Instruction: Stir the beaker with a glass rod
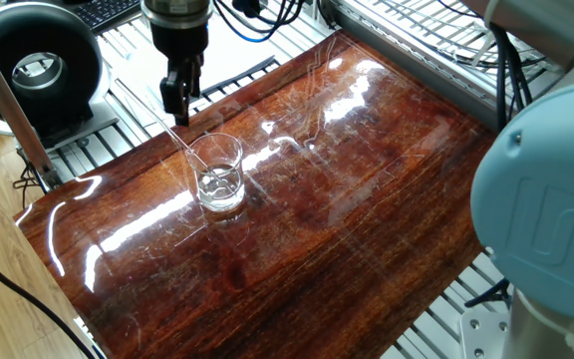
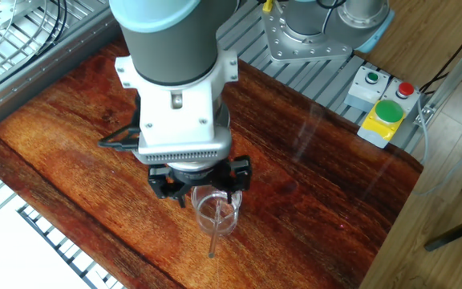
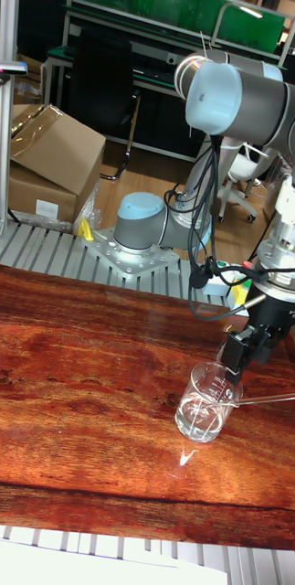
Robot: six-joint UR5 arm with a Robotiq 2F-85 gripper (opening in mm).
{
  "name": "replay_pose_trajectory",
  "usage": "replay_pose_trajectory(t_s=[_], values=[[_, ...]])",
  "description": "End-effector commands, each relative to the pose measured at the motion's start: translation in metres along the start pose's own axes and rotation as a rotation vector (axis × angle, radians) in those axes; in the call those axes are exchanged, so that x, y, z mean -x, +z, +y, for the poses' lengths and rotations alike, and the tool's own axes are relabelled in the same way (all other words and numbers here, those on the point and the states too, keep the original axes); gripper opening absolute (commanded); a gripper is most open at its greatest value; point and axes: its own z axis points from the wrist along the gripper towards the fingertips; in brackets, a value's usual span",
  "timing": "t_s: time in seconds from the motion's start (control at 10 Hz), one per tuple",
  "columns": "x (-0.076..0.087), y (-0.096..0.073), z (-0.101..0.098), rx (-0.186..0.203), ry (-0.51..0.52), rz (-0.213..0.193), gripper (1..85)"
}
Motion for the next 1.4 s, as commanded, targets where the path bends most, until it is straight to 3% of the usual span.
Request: replay_pose_trajectory(t_s=[0.0, 0.4, 0.9, 1.3], values=[[0.016, 0.0, 0.008, 0.013, 0.016, -0.018, 67.3], [0.046, 0.01, 0.017, 0.028, 0.044, -0.086, 67.0], [0.06, 0.02, 0.008, -0.001, 0.042, -0.111, 66.3], [0.068, 0.022, 0.006, 0.004, 0.027, -0.155, 62.3]])
